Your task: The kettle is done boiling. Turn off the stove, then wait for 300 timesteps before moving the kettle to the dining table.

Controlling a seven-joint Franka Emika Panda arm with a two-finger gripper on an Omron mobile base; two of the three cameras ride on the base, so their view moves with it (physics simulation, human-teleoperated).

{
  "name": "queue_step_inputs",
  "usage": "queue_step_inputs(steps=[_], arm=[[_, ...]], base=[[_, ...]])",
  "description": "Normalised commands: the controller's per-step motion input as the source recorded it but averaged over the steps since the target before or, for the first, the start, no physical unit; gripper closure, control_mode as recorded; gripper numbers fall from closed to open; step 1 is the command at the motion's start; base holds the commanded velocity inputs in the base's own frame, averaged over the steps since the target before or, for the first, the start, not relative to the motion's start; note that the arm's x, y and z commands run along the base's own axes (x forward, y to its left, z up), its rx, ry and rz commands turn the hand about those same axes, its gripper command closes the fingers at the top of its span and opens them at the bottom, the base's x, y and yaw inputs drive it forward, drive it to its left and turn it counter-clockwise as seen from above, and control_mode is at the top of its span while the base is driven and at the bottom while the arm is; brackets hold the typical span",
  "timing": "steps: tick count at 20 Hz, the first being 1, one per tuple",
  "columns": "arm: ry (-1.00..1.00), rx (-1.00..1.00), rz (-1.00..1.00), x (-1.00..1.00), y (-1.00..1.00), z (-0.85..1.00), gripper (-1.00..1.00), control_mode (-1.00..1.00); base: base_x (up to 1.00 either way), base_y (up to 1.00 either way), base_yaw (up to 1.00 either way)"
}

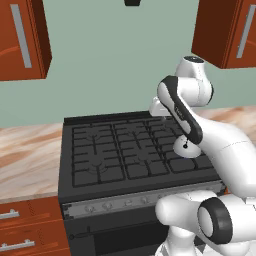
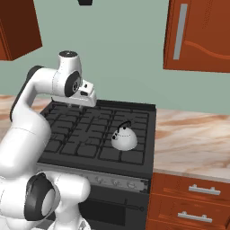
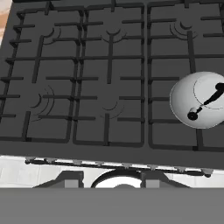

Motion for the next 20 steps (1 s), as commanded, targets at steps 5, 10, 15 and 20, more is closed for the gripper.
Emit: queue_step_inputs(steps=[5,10,15,20], arm=[[-0.02,0.01,-0.01,-0.22,-0.01,-0.01,-1.0,-1.0],[-0.06,0.06,-0.03,-0.38,-0.26,-0.01,-1.0,-1.0],[-0.02,0.06,-0.05,-0.27,-0.24,0.0,-1.0,-1.0],[0.0,0.08,-0.06,-0.26,-0.28,-0.01,-1.0,-1.0]], base=[[0.0,0.0,0.0],[0.0,0.0,0.0],[0.0,0.0,0.0],[0.0,0.0,0.0]])
